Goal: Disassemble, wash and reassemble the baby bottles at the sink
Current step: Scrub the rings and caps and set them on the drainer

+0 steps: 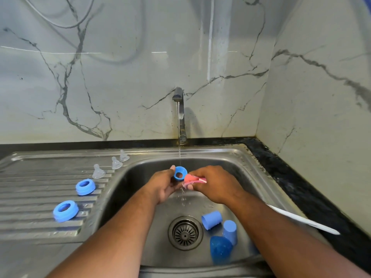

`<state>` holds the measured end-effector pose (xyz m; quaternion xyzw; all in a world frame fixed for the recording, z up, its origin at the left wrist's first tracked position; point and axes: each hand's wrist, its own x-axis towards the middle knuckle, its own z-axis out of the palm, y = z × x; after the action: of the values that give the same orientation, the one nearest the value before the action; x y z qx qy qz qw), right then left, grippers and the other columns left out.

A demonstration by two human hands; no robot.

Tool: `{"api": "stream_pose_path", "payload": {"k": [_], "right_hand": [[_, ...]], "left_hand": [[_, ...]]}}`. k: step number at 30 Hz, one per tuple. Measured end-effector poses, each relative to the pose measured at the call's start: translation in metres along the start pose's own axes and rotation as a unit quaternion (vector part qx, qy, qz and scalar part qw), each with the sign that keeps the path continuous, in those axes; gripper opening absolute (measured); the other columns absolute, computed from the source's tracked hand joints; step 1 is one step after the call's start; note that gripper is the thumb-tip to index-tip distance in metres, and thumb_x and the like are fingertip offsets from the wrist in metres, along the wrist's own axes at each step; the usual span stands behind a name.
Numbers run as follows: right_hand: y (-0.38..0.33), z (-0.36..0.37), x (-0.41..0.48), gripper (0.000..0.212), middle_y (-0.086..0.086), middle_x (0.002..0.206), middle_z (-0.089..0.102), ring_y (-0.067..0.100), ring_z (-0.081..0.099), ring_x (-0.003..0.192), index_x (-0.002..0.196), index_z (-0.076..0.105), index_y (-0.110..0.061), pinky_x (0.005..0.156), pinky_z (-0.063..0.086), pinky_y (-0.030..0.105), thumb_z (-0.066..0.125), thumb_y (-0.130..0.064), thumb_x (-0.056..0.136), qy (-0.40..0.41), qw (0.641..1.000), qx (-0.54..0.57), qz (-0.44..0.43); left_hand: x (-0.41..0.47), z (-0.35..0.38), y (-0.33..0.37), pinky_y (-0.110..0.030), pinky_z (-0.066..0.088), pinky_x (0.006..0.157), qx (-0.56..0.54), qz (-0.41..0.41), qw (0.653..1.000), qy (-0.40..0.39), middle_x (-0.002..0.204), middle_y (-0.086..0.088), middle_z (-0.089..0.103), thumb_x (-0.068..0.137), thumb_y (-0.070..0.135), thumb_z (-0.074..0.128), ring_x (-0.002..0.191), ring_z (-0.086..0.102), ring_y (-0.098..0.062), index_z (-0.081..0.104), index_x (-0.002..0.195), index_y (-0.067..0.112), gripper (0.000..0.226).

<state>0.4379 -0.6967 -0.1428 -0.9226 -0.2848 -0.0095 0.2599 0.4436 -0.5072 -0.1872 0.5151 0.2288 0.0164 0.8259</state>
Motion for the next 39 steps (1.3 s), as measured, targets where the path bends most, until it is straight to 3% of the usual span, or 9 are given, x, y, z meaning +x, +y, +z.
{"api": "stream_pose_path", "payload": {"k": [4, 7, 11, 14, 21, 26, 32, 36, 39], "right_hand": [[-0.011, -0.005, -0.011, 0.034, -0.021, 0.113, 0.069, 0.002, 0.061, 0.102, 0.12, 0.066, -0.054, 0.084, 0.05, 0.028, 0.068, -0.06, 0.086, 0.03, 0.999, -0.001, -0.019], [-0.025, -0.01, -0.021, 0.034, -0.014, 0.107, 0.064, 0.009, 0.061, 0.104, 0.124, 0.061, -0.055, 0.085, 0.05, 0.031, 0.063, -0.056, 0.09, 0.08, 0.994, -0.058, -0.041], [-0.04, -0.012, -0.031, 0.038, -0.009, 0.114, 0.059, 0.017, 0.061, 0.11, 0.136, 0.054, -0.048, 0.083, 0.05, 0.032, 0.055, -0.049, 0.098, 0.122, 0.981, -0.13, -0.08], [-0.05, -0.005, -0.036, 0.039, -0.009, 0.118, 0.058, 0.016, 0.06, 0.111, 0.14, 0.051, -0.048, 0.078, 0.046, 0.03, 0.051, -0.05, 0.1, 0.118, 0.974, -0.155, -0.112], [-0.066, 0.006, -0.046, 0.043, -0.006, 0.117, 0.057, 0.019, 0.061, 0.105, 0.144, 0.048, -0.044, 0.067, 0.04, 0.03, 0.047, -0.05, 0.102, 0.072, 0.96, -0.21, -0.17], [-0.074, 0.017, -0.047, 0.044, -0.008, 0.114, 0.057, 0.017, 0.061, 0.098, 0.146, 0.047, -0.046, 0.065, 0.038, 0.028, 0.046, -0.054, 0.103, 0.049, 0.949, -0.231, -0.208], [-0.077, 0.019, -0.049, 0.046, -0.009, 0.117, 0.058, 0.016, 0.061, 0.101, 0.147, 0.046, -0.045, 0.068, 0.043, 0.028, 0.04, -0.056, 0.102, 0.031, 0.948, -0.226, -0.221], [-0.072, 0.017, -0.045, 0.046, -0.01, 0.119, 0.057, 0.015, 0.06, 0.102, 0.148, 0.044, -0.045, 0.068, 0.04, 0.027, 0.043, -0.054, 0.103, 0.029, 0.949, -0.231, -0.212], [-0.067, 0.016, -0.042, 0.045, -0.01, 0.116, 0.058, 0.016, 0.06, 0.102, 0.147, 0.045, -0.046, 0.068, 0.038, 0.028, 0.046, -0.053, 0.102, 0.031, 0.952, -0.223, -0.205]], "left_hand": [[-0.018, -0.003, 0.005, -0.04, 0.059, 0.087, -0.06, 0.024, 0.998, 0.001, 0.11, -0.023, 0.069, 0.106, 0.013, 0.05, 0.097, 0.069, -0.031, 0.062, 0.121, 0.0, 0.023], [-0.035, -0.005, 0.009, -0.039, 0.054, 0.1, 0.067, 0.112, 0.991, 0.006, 0.115, -0.016, 0.071, 0.097, 0.004, 0.063, 0.109, 0.069, -0.029, 0.066, 0.126, 0.007, 0.029], [-0.067, -0.017, 0.007, -0.027, 0.056, 0.089, 0.276, 0.228, 0.933, 0.047, 0.113, -0.005, 0.072, 0.081, 0.003, 0.082, 0.1, 0.069, -0.016, 0.068, 0.122, 0.013, 0.044], [-0.099, -0.045, 0.01, -0.025, 0.054, 0.093, 0.304, 0.275, 0.91, 0.066, 0.111, -0.004, 0.073, 0.076, 0.005, 0.086, 0.103, 0.07, -0.017, 0.071, 0.115, 0.019, 0.045], [-0.192, -0.137, 0.025, -0.012, 0.049, 0.079, 0.424, 0.344, 0.827, 0.137, 0.1, 0.005, 0.07, 0.067, 0.015, 0.094, 0.089, 0.067, -0.011, 0.076, 0.103, 0.027, 0.042], [-0.228, -0.202, 0.03, -0.005, 0.039, 0.079, 0.502, 0.339, 0.767, 0.21, 0.104, 0.004, 0.063, 0.061, 0.014, 0.097, 0.088, 0.063, -0.006, 0.075, 0.099, 0.029, 0.046], [-0.232, -0.22, 0.024, 0.003, 0.036, 0.074, 0.511, 0.311, 0.773, 0.211, 0.111, 0.004, 0.064, 0.068, 0.007, 0.092, 0.096, 0.059, 0.002, 0.072, 0.112, 0.021, 0.051], [-0.234, -0.219, 0.023, -0.01, 0.05, 0.06, 0.469, 0.3, 0.803, 0.212, 0.11, 0.007, 0.066, 0.07, 0.006, 0.091, 0.104, 0.06, -0.005, 0.069, 0.115, 0.021, 0.053], [-0.236, -0.218, 0.022, -0.02, 0.052, 0.078, 0.474, 0.317, 0.789, 0.229, 0.112, 0.01, 0.069, 0.069, 0.012, 0.092, 0.108, 0.063, -0.008, 0.07, 0.115, 0.023, 0.053]]}}
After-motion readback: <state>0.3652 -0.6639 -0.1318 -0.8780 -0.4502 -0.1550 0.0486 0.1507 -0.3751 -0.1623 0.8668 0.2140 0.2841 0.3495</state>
